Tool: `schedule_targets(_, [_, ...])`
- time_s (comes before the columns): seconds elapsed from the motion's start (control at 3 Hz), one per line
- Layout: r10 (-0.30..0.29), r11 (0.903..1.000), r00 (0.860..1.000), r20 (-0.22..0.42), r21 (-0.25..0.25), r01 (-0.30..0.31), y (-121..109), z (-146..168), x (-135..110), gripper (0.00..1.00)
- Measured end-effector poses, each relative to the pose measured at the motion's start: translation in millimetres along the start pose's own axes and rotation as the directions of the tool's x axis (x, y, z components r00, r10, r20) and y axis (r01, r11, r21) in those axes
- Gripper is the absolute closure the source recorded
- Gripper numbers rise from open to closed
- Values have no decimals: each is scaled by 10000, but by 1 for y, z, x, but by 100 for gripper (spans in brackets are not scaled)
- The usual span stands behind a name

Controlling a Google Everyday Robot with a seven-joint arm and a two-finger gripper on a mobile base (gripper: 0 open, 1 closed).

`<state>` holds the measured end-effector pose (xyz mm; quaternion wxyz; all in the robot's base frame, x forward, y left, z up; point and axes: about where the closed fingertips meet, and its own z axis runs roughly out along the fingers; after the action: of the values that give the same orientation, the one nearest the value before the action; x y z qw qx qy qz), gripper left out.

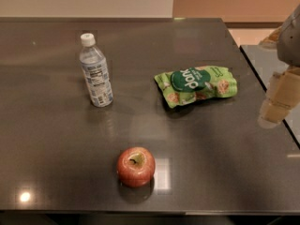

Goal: Move green rice chip bag near apple

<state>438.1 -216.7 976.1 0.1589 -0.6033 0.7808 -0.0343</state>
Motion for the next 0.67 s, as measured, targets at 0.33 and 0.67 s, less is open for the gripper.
schedule_targets(0.33, [0, 10000, 10000, 1, 2, 0, 0, 0, 0, 0])
schedule_targets(0.67, [127, 9999, 9998, 177, 3, -127, -9, 3, -8, 0])
